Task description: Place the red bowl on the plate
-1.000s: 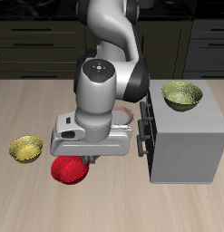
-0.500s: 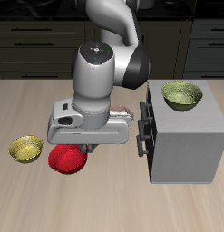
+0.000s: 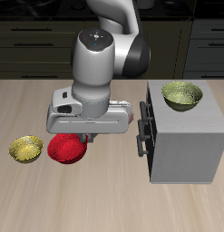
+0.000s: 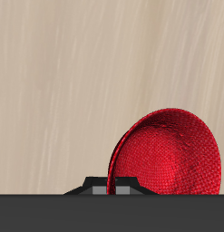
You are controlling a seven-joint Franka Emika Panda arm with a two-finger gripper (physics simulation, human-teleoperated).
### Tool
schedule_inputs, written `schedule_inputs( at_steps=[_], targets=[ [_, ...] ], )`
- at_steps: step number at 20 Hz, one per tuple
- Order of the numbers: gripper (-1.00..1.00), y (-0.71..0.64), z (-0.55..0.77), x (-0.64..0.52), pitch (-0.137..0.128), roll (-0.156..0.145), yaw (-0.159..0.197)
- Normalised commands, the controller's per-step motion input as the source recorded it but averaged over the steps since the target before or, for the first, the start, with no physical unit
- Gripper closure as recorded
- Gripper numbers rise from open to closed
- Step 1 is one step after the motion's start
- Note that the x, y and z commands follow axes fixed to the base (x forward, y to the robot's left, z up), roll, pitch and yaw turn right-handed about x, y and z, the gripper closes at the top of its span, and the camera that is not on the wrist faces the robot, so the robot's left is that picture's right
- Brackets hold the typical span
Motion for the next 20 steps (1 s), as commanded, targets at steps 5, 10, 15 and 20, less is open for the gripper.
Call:
schedule_inputs(
  at_steps=[5,10,15,20],
  targets=[
    [1.0,-0.03,0.13,-0.38,-0.015,0.009,0.009],
    [1.0,-0.11,0.09,-0.3,-0.013,-0.011,-0.003],
    [1.0,-0.04,-0.03,-0.26,0.005,0.001,-0.012],
    [1.0,0.04,-0.06,-0.37,0.004,0.03,-0.008]
  ],
)
